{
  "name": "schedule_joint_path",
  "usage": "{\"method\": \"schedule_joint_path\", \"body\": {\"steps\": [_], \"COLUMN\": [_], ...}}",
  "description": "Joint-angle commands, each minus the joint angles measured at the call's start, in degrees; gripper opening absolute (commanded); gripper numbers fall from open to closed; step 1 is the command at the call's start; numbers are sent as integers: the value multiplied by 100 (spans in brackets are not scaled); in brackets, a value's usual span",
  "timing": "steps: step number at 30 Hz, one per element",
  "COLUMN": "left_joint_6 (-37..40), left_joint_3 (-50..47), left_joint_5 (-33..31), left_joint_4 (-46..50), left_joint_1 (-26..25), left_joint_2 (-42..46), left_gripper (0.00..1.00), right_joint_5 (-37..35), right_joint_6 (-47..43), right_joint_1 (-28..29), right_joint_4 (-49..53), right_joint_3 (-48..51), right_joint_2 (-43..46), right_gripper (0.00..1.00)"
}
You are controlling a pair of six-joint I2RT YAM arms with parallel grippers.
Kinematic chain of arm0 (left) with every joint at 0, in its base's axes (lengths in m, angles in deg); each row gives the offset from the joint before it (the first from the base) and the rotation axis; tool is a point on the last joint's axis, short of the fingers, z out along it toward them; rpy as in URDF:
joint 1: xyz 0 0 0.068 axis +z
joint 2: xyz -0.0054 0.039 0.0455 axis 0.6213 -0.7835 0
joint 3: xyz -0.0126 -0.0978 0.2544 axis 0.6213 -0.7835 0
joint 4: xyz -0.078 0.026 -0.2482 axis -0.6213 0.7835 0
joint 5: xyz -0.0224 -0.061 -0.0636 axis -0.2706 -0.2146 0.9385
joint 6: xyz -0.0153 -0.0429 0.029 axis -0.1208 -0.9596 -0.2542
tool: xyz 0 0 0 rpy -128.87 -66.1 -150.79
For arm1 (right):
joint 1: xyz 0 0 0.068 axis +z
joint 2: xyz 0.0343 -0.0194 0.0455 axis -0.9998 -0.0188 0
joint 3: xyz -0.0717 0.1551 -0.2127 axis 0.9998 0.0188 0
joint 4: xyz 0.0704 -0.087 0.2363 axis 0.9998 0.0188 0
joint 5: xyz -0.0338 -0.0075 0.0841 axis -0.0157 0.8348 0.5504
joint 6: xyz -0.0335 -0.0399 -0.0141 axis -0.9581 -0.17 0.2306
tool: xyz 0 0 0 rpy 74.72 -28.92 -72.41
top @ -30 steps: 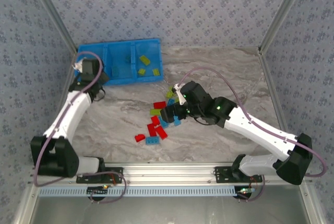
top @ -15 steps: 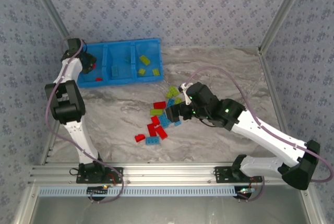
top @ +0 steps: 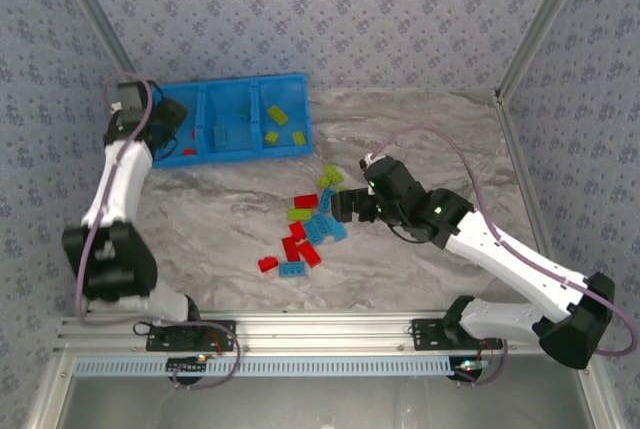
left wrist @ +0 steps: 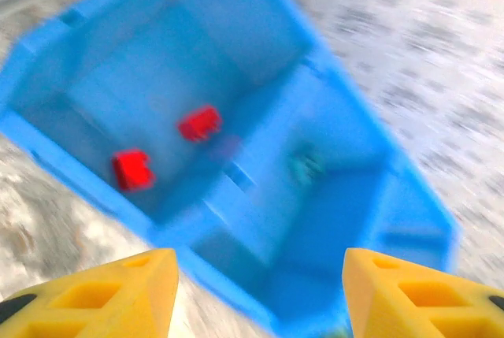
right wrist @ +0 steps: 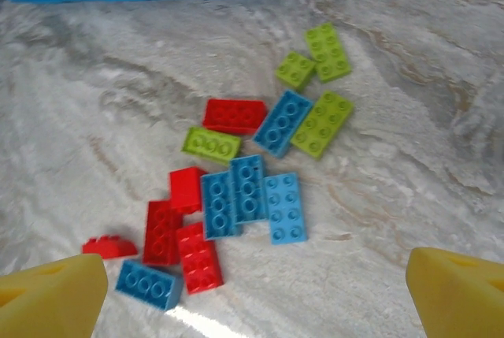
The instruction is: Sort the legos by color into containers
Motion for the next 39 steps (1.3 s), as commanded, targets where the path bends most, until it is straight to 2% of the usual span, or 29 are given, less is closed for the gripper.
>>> {"method": "schedule_joint_path", "body": {"steps": [1, 4, 7, 9, 13, 17, 21, 25, 30, 34, 37, 39], "left_joint_6": [591, 1203, 1860, 2300, 3309, 3974, 4116, 4282, 4250, 4577, 4713, 4723], "left_joint_3": [-755, -1430, -1856, -1933, -1759, -2076, -2098, -1968, -1762, -1582, -1697, -1879], "left_joint_5": [-597, -1090, -1179, -1005, -234, -27, 77, -52, -71, -139, -519, -551], "left_joint_4": [-100, 49, 416, 838, 1855, 1894, 1738, 1845, 2181, 2537, 2517, 2331], "left_joint_1": [-924, -2050, -2989, -3463, -4179, -4353, -4535, -4827, -4916, -4918, -4919, -4919], "left_joint_2": [1294, 2237, 2916, 3178, 3302, 3242, 2951, 2733, 2749, 2813, 2852, 2892], "left_gripper": [57, 57, 61, 64, 73, 85, 99, 99, 99, 99, 99, 99], "right_joint_5": [4, 309, 878, 951, 657, 511, 450, 160, 174, 185, 186, 228], "right_joint_6": [505, 666, 881, 981, 1368, 1835, 1962, 2273, 2429, 2414, 2377, 2331], "right_joint_1": [-309, -583, -902, -1036, -1155, -1275, -1279, -1234, -1164, -1093, -1096, -1089], "right_joint_4": [-128, -509, -993, -1071, -1108, -1069, -971, -864, -830, -806, -798, -808], "right_joint_3": [70, 60, 13, -167, -544, -1116, -1542, -1594, -1405, -1351, -1312, -1319], "right_joint_2": [-427, -1017, -1683, -2137, -3032, -3878, -4441, -4594, -4688, -4800, -4768, -4712], "right_gripper": [100, 100, 96, 92, 85, 76, 69, 57, 50, 49, 52, 56]}}
